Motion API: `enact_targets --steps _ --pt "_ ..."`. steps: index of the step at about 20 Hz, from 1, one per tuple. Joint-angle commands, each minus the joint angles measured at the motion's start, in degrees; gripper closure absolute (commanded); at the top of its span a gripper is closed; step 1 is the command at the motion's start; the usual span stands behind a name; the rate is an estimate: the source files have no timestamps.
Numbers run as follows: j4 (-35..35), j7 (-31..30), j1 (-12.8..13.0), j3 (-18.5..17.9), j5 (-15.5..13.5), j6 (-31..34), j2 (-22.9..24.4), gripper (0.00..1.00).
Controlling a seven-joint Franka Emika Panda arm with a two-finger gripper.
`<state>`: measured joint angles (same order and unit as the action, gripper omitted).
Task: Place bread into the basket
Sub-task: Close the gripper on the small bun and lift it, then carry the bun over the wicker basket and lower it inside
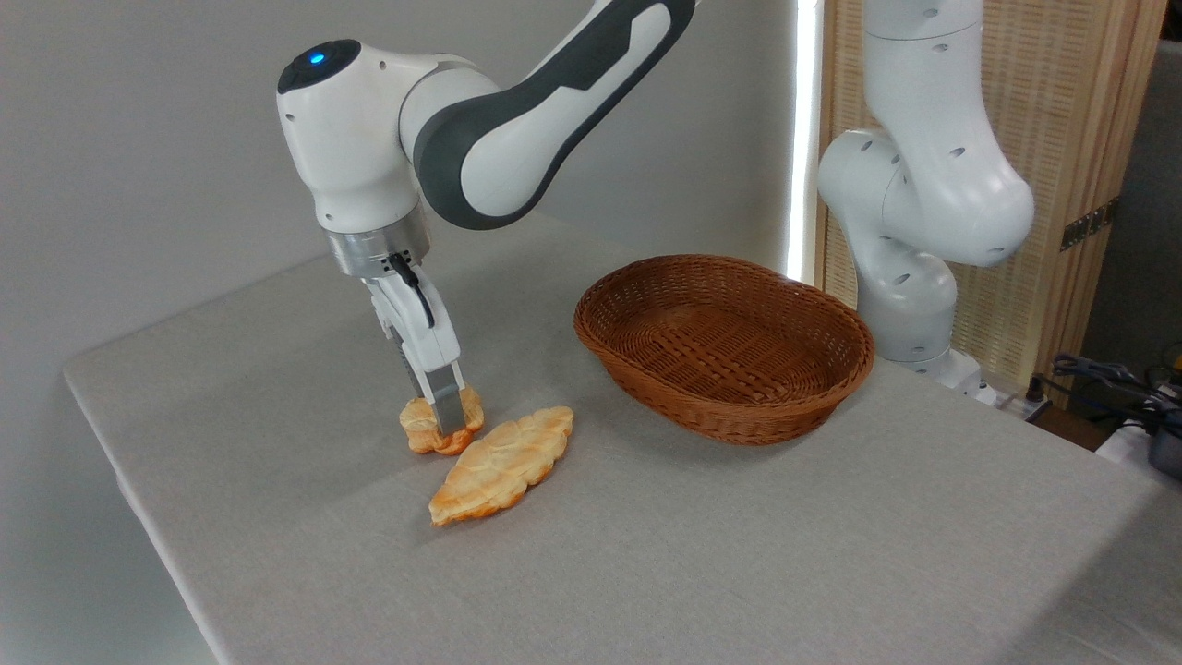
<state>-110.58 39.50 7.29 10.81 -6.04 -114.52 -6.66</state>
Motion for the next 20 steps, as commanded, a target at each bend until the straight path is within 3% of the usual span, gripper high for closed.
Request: enact_targets --steps 1,9,16,20 --pt "0.37 0.75 0.27 -0.43 0.42 -0.62 0.6 0.49" --pt "0.37 0.49 0.1 -1.05 -0.02 2.89 5.43 0.47" --pt "-0.16 -0.13 0.01 -2.89 0.07 11.67 13.42 0.46" --pt "-6.47 -0.13 0.01 -2.98 -0.02 14.06 20.18 0.45"
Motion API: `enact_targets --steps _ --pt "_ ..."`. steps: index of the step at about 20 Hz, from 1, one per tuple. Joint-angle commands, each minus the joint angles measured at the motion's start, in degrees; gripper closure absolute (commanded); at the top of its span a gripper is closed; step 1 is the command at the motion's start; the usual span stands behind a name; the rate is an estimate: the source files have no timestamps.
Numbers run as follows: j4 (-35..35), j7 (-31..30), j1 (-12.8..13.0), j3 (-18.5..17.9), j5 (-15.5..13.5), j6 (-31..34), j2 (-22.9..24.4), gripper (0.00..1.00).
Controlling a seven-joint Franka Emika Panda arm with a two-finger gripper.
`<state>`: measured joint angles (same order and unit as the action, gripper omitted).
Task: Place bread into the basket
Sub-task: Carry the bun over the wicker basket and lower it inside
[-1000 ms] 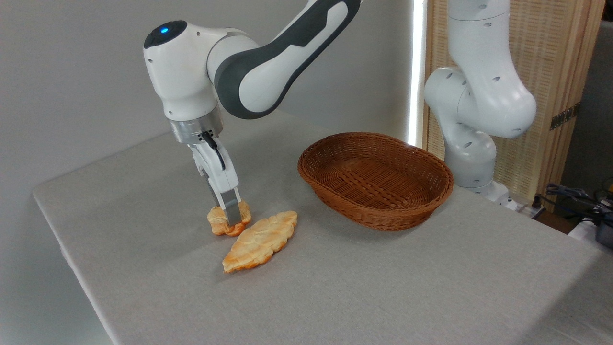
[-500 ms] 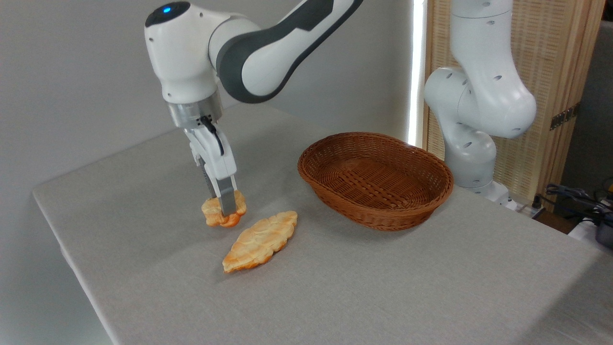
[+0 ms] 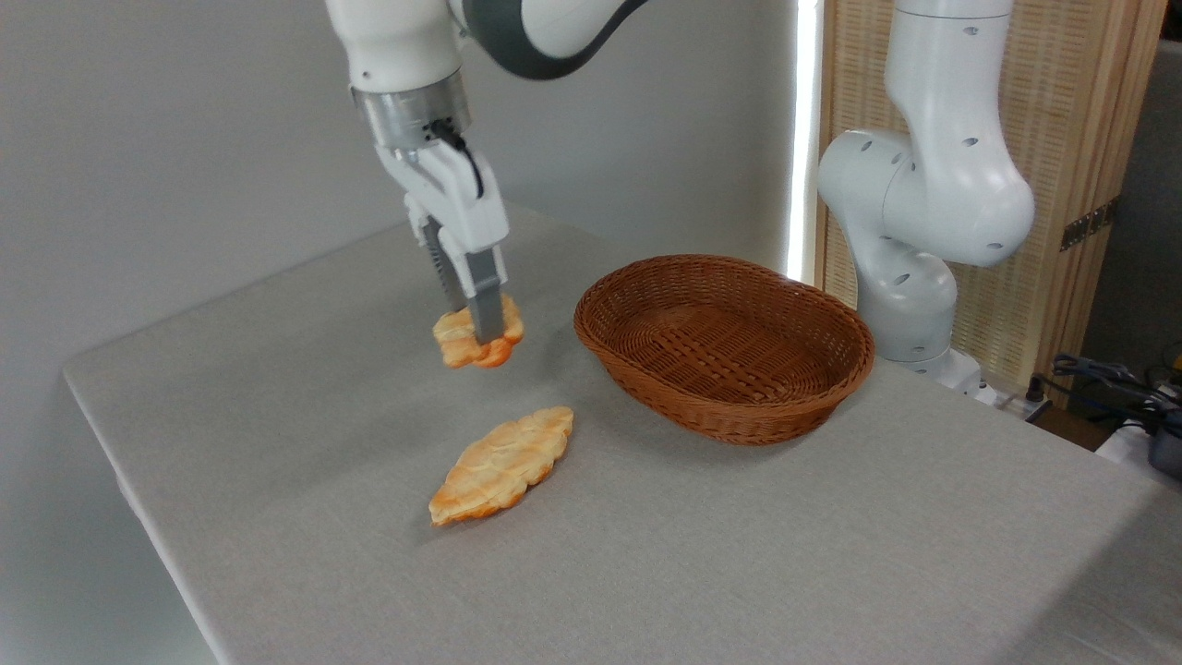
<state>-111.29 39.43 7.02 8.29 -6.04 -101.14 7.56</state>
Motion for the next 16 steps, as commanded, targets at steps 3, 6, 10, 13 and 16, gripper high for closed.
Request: enact_targets --steps 3,6,10,13,16 --pt "-10.16 -0.93 0.27 -0.47 -0.28 2.0 10.54 0.45" --pt "-13.68 -2.95 0.36 -0.47 -0.46 3.84 14.84 0.45" --pt "-16.58 -6.46 0.45 -0.38 -0.99 8.06 17.49 0.43" --pt "-18.25 -8.05 0.88 -0.38 -3.88 9.82 17.76 0.42" --pt "-21.24 -8.67 1.94 -0.38 -4.68 9.91 17.76 0.12"
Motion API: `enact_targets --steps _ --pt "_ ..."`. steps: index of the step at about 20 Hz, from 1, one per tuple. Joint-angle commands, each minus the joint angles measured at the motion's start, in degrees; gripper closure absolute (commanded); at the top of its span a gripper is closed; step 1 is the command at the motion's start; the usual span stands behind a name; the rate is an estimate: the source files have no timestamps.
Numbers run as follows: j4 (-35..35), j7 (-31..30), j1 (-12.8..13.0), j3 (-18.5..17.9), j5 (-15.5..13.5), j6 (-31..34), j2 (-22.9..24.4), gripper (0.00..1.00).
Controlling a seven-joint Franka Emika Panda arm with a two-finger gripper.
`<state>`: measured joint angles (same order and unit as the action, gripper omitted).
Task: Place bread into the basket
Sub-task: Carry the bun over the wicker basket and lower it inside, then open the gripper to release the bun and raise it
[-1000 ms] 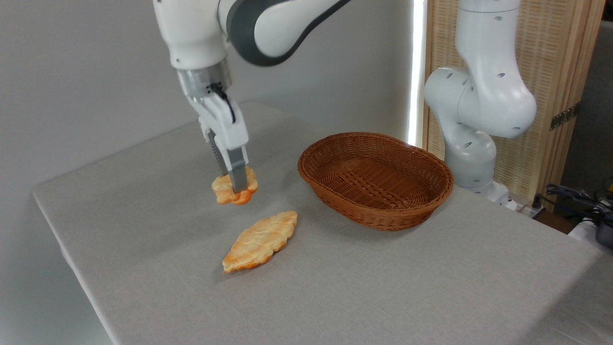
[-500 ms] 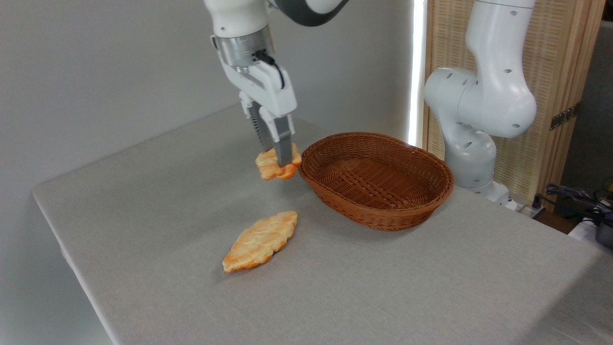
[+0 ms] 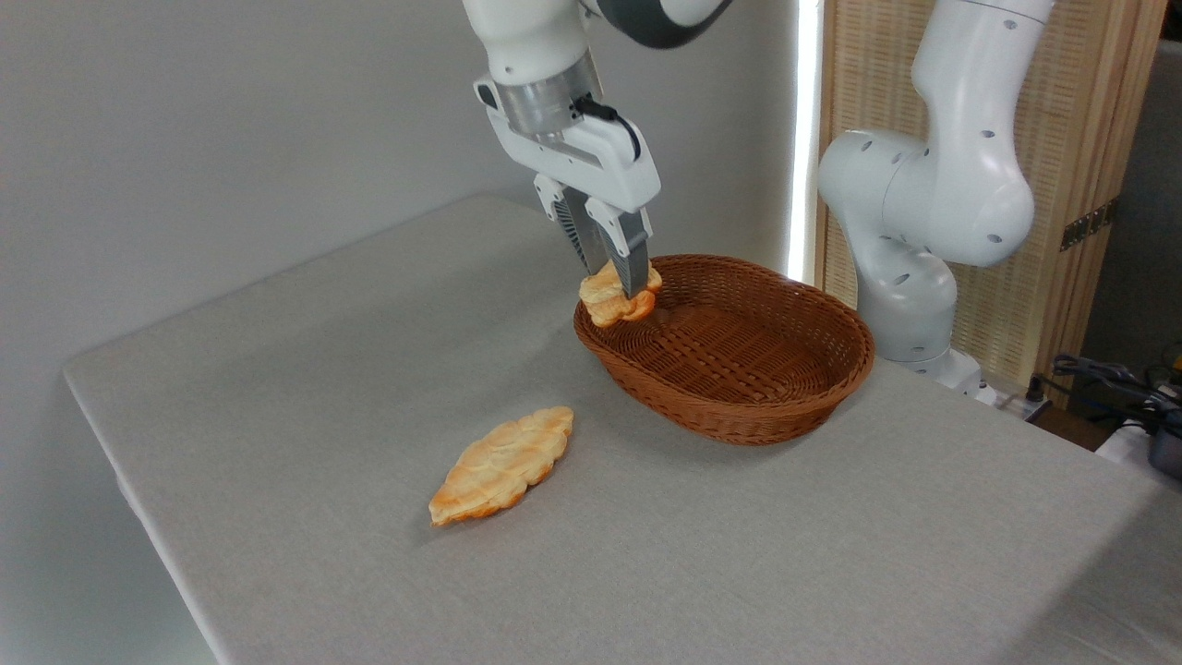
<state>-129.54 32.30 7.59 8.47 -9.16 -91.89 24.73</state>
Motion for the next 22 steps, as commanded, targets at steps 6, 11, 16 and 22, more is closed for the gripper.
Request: enact_targets --steps 6,11,16,22 --pt "-3.88 -0.83 3.13 -0.47 -2.96 0.66 -0.03 0.0" --pt "-4.32 -0.83 3.75 -0.47 -2.79 0.66 -0.82 0.0" --pt "-4.23 -0.83 3.92 -0.47 -2.44 0.66 -1.7 0.0" --pt "-3.97 -0.83 4.01 -0.47 -2.35 0.48 -1.88 0.0"
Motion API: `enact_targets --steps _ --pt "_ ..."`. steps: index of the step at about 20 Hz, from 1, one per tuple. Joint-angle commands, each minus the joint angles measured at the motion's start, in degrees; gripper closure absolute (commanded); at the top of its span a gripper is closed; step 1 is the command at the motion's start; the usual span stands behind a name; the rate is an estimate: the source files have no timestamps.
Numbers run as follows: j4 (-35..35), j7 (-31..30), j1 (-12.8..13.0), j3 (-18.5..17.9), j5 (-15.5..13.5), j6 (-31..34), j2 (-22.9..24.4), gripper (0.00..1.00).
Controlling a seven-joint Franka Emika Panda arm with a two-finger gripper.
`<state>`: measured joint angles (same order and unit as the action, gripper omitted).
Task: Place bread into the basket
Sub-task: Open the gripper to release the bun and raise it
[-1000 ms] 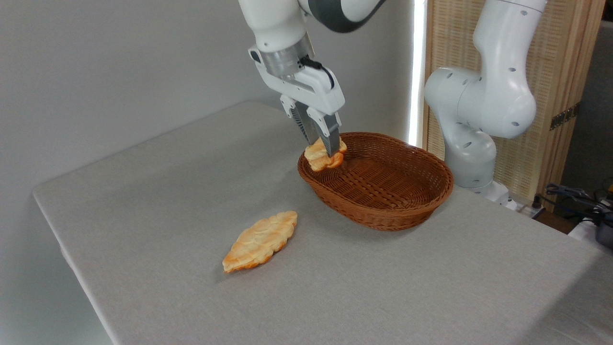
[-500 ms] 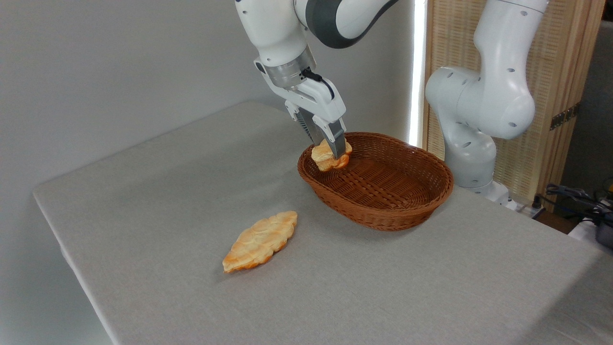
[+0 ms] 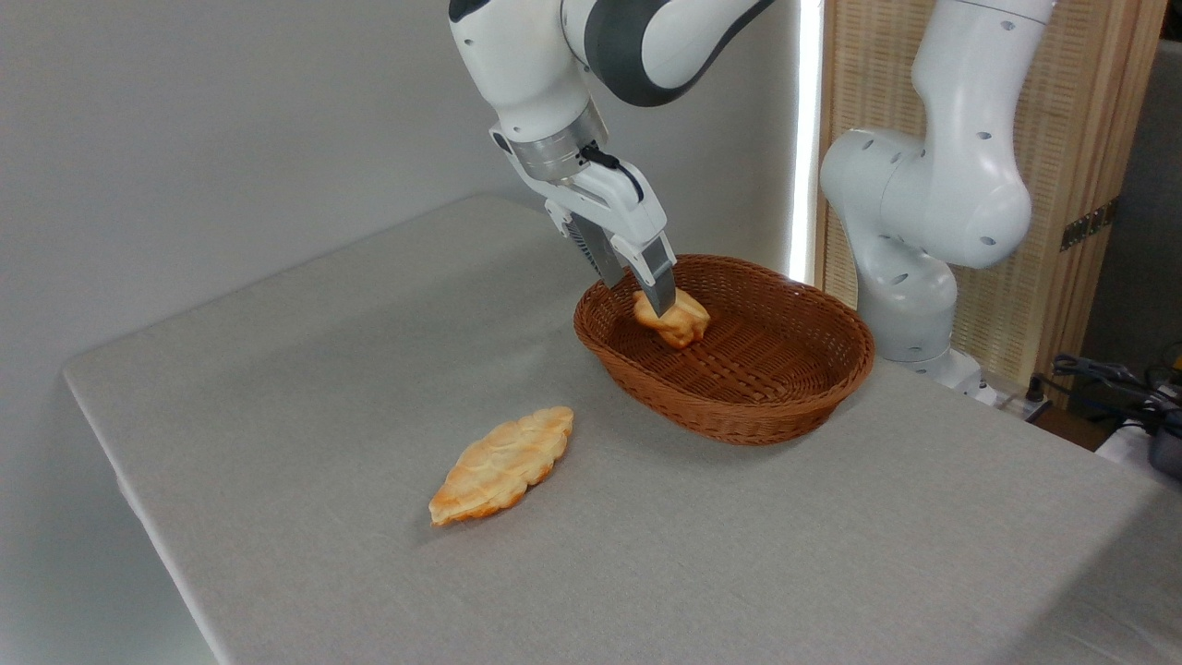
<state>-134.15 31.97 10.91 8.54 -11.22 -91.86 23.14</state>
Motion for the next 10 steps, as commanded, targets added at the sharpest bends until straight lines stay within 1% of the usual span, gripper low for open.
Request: enact_targets --steps 1,5,7,10 --pt "0.82 -0.51 0.69 -0.54 -0.3 0.1 -0.28 0.0" --pt "4.59 -0.51 0.61 -0.72 0.67 -3.58 -0.37 0.0" --pt "6.7 -0.51 0.52 -2.2 2.15 -6.39 -0.81 0.0" --pt "10.3 -0.51 0.52 -4.05 4.0 -11.14 -2.83 0.0"
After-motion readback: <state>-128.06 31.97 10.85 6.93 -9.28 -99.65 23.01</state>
